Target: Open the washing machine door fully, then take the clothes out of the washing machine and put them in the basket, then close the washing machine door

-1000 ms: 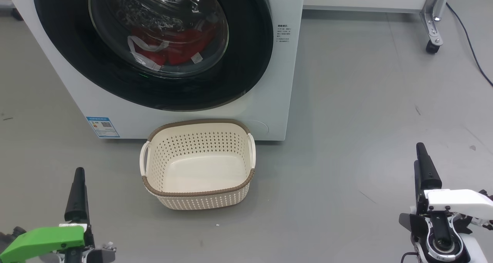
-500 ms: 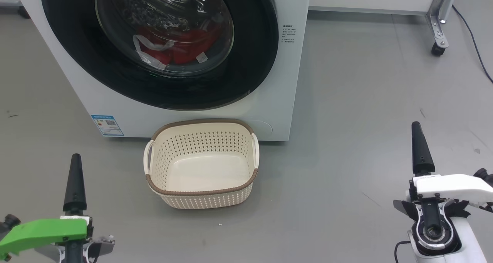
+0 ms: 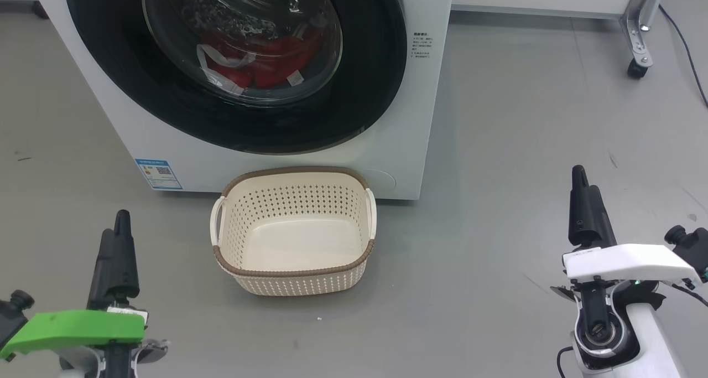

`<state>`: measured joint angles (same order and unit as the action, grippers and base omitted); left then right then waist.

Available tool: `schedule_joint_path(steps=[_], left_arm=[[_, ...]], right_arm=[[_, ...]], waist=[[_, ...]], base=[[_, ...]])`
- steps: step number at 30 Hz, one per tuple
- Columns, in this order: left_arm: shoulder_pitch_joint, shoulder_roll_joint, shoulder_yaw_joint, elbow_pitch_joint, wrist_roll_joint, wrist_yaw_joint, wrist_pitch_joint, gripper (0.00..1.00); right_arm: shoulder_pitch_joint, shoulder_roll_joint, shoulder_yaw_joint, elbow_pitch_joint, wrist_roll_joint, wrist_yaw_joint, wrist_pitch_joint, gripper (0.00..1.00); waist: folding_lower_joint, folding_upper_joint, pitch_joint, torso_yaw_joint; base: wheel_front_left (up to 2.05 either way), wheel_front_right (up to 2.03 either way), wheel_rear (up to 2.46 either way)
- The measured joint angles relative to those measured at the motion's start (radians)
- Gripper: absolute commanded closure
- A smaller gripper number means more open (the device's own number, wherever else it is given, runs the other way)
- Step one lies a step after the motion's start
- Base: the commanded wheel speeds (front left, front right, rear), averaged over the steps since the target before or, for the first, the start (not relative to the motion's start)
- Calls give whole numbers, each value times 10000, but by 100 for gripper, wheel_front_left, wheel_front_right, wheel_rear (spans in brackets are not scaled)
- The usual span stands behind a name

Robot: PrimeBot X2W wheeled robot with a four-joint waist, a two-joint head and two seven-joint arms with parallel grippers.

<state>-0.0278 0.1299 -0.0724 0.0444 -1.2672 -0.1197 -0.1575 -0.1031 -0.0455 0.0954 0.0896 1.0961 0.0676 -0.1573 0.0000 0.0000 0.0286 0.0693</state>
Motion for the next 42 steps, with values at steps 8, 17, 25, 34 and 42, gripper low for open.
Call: schedule_joint_path(steps=[8,17,25,34,42], left_arm=[[1,489,-558,-119,1484,-4,-213,0],[3,794,-886,-205,3789,-6,-523,0],[-16,788,-976,-215,5716,-13,-742,0],[-22,623,-953,221,7503,-42,-945,0],[-13,389,-991,1091,8215,102,-945,0]], right_arm=[[-93,-2,374,-134,-1680,-284,-240,0],[-121,-4,1037,-50,-3384,-658,-510,0],[-121,-6,1501,347,-5043,-1093,-731,0],[-120,-8,1799,1047,-6092,-1421,-905,0],[-119,-10,1726,1492,-6148,-1653,-905,0]], waist=[[0,0,83,55],[0,0,213,103],[0,0,339,128],[0,0,448,109],[0,0,484,79]], base=[[0,0,0],[0,0,0],[0,0,0],[0,0,0],[0,0,0]])
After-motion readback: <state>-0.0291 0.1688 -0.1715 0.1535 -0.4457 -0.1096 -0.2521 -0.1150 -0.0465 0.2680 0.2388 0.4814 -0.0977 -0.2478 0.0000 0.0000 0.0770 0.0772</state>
